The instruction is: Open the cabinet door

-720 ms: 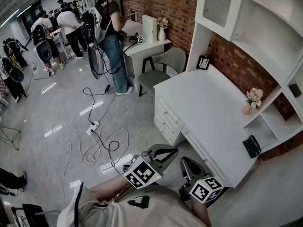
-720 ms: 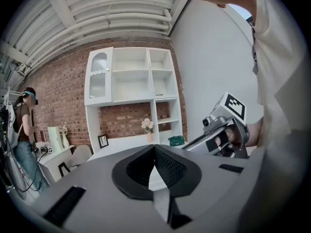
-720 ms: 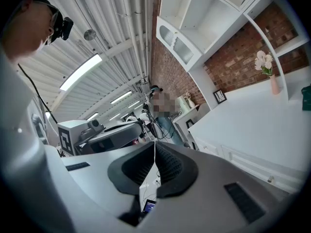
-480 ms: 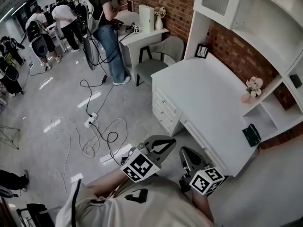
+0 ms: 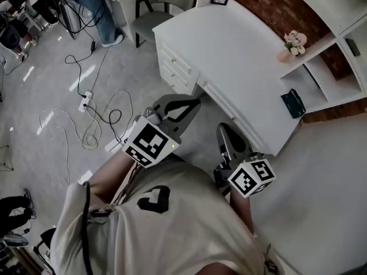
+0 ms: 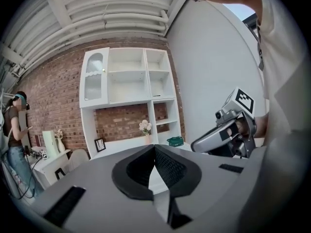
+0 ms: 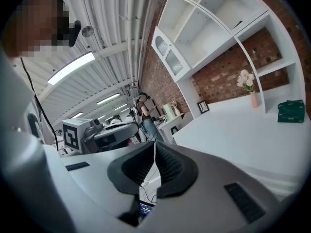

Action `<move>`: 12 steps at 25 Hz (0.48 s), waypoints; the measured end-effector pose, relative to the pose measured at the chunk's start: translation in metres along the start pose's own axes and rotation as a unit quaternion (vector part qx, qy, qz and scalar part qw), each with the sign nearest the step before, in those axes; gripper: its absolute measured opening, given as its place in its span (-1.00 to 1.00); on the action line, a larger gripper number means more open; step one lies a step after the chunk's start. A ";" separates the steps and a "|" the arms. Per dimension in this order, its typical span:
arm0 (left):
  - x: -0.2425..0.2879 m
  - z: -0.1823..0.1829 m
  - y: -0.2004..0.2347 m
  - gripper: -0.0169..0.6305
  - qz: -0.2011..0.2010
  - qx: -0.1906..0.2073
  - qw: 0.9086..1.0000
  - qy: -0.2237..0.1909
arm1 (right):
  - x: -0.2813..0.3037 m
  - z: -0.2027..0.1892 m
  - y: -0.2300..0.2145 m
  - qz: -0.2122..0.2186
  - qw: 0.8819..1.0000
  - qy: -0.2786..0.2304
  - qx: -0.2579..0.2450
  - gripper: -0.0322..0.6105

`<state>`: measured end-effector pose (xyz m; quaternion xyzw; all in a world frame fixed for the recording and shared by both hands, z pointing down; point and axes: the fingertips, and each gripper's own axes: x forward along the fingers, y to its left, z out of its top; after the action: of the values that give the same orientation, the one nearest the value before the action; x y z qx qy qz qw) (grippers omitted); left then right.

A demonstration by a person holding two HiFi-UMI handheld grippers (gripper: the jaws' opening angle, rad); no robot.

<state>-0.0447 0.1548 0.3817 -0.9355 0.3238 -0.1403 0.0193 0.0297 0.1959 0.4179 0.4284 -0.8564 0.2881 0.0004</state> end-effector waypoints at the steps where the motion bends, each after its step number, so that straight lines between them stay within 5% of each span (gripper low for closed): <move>1: 0.001 0.001 0.010 -0.90 0.003 0.006 1.000 -0.002 | 0.002 0.002 -0.002 -0.003 1.000 -0.003 -0.001 -0.80; 12: -0.015 -0.035 0.035 -0.90 0.008 -0.046 0.999 0.019 | 0.030 -0.012 0.021 0.000 0.998 0.048 -0.030 -0.80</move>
<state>-0.0867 0.1382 0.4066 -0.9299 0.3379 -0.1427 -0.0282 -0.0076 0.1899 0.4244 0.4138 -0.8638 0.2823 0.0540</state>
